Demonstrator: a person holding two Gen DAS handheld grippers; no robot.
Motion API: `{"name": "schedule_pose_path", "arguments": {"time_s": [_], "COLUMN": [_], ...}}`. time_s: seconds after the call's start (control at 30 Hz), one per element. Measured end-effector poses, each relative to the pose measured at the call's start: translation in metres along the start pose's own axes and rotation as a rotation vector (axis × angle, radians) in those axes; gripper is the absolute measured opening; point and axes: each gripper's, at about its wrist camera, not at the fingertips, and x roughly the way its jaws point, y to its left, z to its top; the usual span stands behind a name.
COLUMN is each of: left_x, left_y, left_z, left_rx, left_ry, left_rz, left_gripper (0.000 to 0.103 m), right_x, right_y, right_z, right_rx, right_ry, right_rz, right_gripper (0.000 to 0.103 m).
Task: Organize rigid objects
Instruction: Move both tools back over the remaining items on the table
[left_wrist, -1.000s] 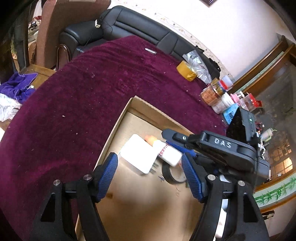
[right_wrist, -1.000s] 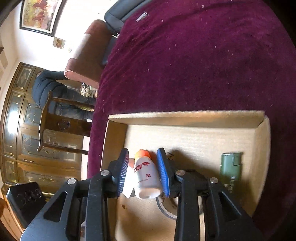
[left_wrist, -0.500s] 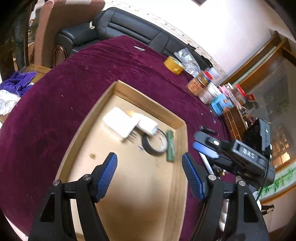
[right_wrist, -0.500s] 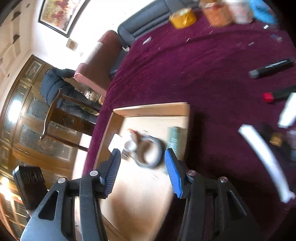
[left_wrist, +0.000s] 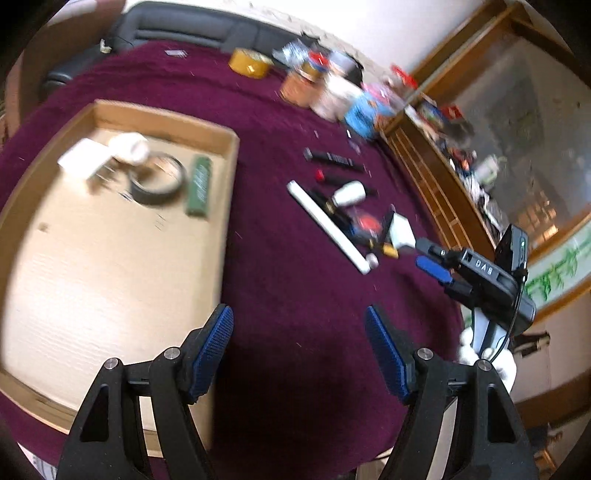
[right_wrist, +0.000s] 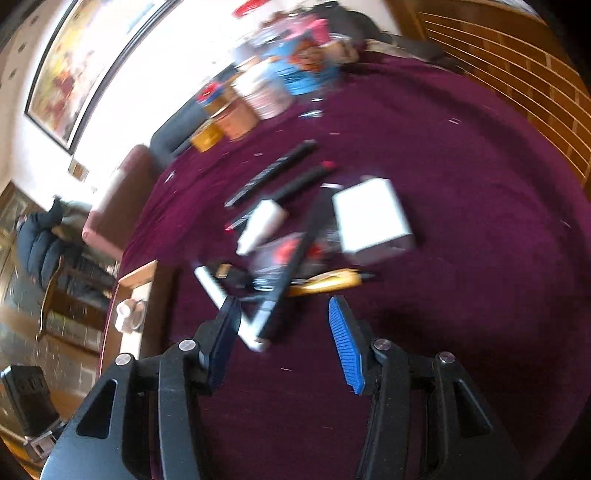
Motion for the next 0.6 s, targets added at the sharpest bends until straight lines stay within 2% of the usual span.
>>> {"name": "schedule_pose_path", "arguments": {"time_s": [0.2, 0.33, 0.47, 0.6], "left_x": [0.018, 0.033, 0.064, 0.096], "left_y": [-0.024, -0.036, -0.047, -0.062], "left_z": [-0.002, 0.007, 0.021, 0.034], "left_rx": [0.024, 0.039, 0.035, 0.045], "left_ry": [0.039, 0.034, 0.046, 0.045], "left_rz": [0.046, 0.113, 0.163, 0.190], "left_gripper": [0.068, 0.068, 0.068, 0.068], "right_x": [-0.007, -0.006, 0.003, 0.000], "right_y": [-0.036, -0.047, -0.056, -0.072], "right_z": [0.005, 0.012, 0.011, 0.012], "right_rx": [0.021, 0.010, 0.008, 0.087], "right_ry": [-0.058, -0.133, -0.148, -0.134], "right_rz": [-0.040, -0.087, -0.106, -0.030], "right_gripper": [0.048, 0.048, 0.048, 0.050]}}
